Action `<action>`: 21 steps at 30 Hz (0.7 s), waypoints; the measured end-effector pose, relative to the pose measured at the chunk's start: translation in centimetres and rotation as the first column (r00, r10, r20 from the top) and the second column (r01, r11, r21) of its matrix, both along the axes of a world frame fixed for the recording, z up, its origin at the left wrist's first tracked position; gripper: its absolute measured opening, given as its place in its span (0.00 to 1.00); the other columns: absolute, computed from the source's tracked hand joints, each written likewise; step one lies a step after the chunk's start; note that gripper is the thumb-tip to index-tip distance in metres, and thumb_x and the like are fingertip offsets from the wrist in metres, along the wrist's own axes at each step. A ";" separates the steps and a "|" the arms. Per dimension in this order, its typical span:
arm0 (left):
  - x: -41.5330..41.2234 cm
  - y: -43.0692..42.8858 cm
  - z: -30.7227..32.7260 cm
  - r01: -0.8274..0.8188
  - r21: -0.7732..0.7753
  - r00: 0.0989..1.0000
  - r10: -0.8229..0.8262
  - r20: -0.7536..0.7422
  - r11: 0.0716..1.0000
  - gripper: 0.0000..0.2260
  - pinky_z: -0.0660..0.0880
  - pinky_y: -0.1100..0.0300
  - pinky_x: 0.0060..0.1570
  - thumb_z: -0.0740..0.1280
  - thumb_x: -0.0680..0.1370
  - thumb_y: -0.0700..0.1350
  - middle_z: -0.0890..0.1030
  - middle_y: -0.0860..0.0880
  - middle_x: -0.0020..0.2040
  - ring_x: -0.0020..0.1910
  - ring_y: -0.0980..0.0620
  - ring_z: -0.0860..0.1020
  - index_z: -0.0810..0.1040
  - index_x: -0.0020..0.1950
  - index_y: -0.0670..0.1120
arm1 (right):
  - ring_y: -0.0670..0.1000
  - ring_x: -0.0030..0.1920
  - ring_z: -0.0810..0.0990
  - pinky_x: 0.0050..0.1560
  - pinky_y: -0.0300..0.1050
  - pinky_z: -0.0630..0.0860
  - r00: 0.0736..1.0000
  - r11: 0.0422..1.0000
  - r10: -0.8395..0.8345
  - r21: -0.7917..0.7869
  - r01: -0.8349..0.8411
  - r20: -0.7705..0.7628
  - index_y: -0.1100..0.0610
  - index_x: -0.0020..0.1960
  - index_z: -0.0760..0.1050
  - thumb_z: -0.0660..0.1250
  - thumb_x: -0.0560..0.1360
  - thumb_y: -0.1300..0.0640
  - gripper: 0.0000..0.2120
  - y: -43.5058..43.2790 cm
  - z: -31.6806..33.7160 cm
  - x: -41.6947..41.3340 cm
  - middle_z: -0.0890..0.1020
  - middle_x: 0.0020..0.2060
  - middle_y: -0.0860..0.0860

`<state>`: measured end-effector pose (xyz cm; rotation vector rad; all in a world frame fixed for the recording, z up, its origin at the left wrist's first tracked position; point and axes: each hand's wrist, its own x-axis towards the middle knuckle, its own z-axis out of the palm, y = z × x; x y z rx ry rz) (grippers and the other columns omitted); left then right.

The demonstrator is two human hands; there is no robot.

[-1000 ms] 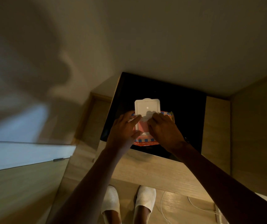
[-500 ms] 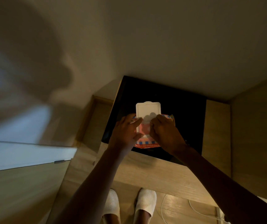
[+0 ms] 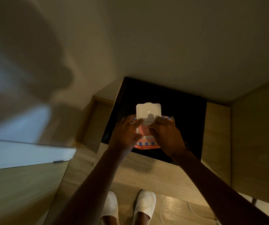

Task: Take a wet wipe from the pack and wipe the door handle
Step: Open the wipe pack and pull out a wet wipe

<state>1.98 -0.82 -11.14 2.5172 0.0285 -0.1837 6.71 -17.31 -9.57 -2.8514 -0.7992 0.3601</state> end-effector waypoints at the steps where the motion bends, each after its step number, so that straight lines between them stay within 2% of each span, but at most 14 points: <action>1: 0.0 0.0 0.0 0.000 -0.004 1.000 0.000 0.001 1.000 0.26 0.65 0.53 0.68 0.70 0.75 0.49 0.69 0.49 0.72 0.71 0.49 0.66 0.69 0.72 0.50 | 0.57 0.51 0.79 0.51 0.54 0.79 1.000 1.000 0.005 -0.011 -0.005 0.009 0.59 0.50 0.79 0.74 0.69 0.57 0.11 0.1 -0.1 0.0 0.79 0.52 0.58; 4: 0.1 0.0 -0.1 -0.004 -0.009 1.000 0.004 -0.010 1.000 0.26 0.69 0.50 0.68 0.70 0.75 0.49 0.70 0.48 0.71 0.70 0.49 0.67 0.69 0.72 0.51 | 0.57 0.50 0.79 0.51 0.53 0.78 0.999 1.000 0.023 -0.017 -0.023 0.037 0.58 0.50 0.78 0.73 0.70 0.56 0.11 0.0 -0.3 0.0 0.79 0.51 0.57; 10: 0.3 -0.1 0.2 -0.020 -0.016 1.000 0.020 -0.011 1.000 0.26 0.73 0.50 0.64 0.71 0.74 0.50 0.72 0.48 0.69 0.69 0.49 0.69 0.70 0.71 0.50 | 0.56 0.47 0.80 0.49 0.52 0.79 0.998 0.990 -0.069 0.124 0.070 -0.010 0.60 0.46 0.80 0.71 0.71 0.61 0.04 0.3 -0.1 0.2 0.81 0.48 0.56; 13: 0.3 -0.3 0.7 -0.023 0.008 1.000 0.022 0.014 1.000 0.26 0.74 0.53 0.62 0.71 0.74 0.50 0.73 0.48 0.68 0.68 0.49 0.71 0.72 0.71 0.49 | 0.56 0.47 0.80 0.49 0.53 0.78 0.999 0.994 -0.054 0.096 0.054 -0.010 0.59 0.46 0.80 0.73 0.69 0.61 0.06 0.2 -0.1 0.3 0.80 0.48 0.56; 18: 0.4 -0.5 1.2 -0.022 0.014 1.000 0.022 0.014 1.000 0.25 0.75 0.54 0.59 0.71 0.74 0.51 0.74 0.48 0.67 0.66 0.49 0.72 0.72 0.70 0.49 | 0.56 0.53 0.77 0.55 0.54 0.74 1.000 1.000 -0.010 -0.009 0.010 -0.015 0.56 0.51 0.76 0.71 0.70 0.55 0.12 0.1 -0.2 0.5 0.78 0.53 0.54; 21: 0.6 -0.5 1.0 -0.023 0.027 1.000 0.023 0.004 0.999 0.26 0.72 0.57 0.60 0.71 0.74 0.52 0.73 0.49 0.68 0.67 0.50 0.71 0.72 0.70 0.49 | 0.55 0.52 0.77 0.55 0.51 0.73 0.999 0.999 -0.029 0.042 0.031 -0.044 0.56 0.51 0.75 0.70 0.70 0.57 0.10 0.1 0.1 0.5 0.77 0.52 0.54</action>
